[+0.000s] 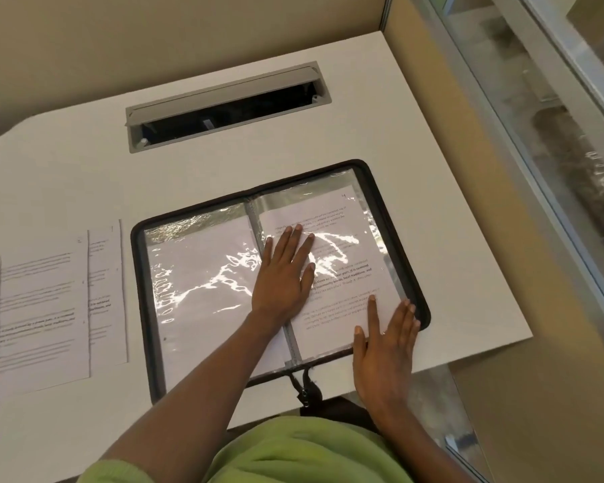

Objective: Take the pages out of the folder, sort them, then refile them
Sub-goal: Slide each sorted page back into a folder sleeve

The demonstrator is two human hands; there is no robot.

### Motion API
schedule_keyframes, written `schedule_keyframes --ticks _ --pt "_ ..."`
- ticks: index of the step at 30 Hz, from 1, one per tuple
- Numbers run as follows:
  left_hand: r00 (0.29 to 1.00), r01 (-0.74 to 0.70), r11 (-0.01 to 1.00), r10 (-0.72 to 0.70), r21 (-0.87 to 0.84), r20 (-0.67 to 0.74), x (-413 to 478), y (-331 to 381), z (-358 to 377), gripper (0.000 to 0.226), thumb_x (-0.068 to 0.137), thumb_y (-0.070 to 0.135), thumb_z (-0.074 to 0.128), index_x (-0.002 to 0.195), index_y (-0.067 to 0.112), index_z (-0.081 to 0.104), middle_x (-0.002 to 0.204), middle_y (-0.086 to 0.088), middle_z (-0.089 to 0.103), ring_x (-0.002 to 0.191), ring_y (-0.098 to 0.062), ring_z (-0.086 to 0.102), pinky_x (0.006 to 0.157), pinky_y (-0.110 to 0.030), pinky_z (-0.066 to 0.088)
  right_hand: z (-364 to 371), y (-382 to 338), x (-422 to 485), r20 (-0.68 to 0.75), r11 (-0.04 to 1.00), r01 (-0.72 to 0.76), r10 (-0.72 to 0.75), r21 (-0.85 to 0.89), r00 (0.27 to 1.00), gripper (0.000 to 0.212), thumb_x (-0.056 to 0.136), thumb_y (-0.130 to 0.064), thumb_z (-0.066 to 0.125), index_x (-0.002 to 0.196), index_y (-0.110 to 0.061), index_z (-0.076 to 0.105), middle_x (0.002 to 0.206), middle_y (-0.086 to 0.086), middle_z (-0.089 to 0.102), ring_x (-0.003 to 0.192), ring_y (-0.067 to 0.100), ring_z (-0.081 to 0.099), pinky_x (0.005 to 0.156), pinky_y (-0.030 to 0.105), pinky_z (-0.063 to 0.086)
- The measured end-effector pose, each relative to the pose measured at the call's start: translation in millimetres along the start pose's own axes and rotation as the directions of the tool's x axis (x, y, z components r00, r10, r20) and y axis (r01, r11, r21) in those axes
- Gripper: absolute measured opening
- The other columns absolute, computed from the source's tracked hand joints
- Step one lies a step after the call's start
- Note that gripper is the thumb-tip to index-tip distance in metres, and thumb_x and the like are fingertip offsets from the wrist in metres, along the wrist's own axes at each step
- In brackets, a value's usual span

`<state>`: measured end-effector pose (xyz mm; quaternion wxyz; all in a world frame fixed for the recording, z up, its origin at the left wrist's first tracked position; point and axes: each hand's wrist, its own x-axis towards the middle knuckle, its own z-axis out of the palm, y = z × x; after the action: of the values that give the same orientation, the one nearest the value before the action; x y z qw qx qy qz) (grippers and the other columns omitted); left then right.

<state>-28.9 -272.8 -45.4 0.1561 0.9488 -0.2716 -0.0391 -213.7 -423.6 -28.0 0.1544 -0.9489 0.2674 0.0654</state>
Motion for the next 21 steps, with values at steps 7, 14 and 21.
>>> schedule_keyframes --ticks 7,14,21 --pt "1.0 0.0 1.0 0.0 -0.017 0.015 0.5 -2.2 -0.2 0.058 0.114 0.044 0.029 0.167 0.027 0.017 0.176 0.002 0.004 0.162 -0.014 -0.007 0.132 -0.049 0.002 -0.6 -9.8 -1.4 -0.027 0.99 0.143 -0.143 0.008 0.989 0.082 0.102 -0.018 0.052 0.164 -0.02 -0.001 0.169 0.022 0.007 0.158 0.032 0.001 0.127 0.051 0.015" --pt "0.942 0.246 0.679 -0.336 -0.692 0.005 1.1 10.9 -42.2 0.062 0.108 0.059 0.035 0.159 0.024 0.042 0.164 0.003 0.043 0.152 -0.011 0.036 0.126 -0.039 0.03 -7.4 -29.5 -6.5 -0.157 0.89 0.448 -0.432 0.086 0.888 0.098 0.088 0.003 0.065 0.164 -0.016 0.007 0.17 0.013 0.015 0.158 0.028 0.011 0.128 0.049 0.01" --pt "0.72 0.381 0.095 -0.654 -0.92 0.231 4.8 -27.0 -85.3 0.029 0.099 0.027 0.071 0.076 0.01 0.066 0.075 0.0 0.067 0.071 -0.018 0.061 0.071 -0.035 0.048 -19.2 -50.7 -15.1 -0.129 0.658 0.746 -0.735 0.106 0.666 0.085 0.09 -0.003 0.065 0.162 -0.011 0.021 0.169 0.014 0.016 0.157 0.031 0.015 0.124 0.05 0.023"
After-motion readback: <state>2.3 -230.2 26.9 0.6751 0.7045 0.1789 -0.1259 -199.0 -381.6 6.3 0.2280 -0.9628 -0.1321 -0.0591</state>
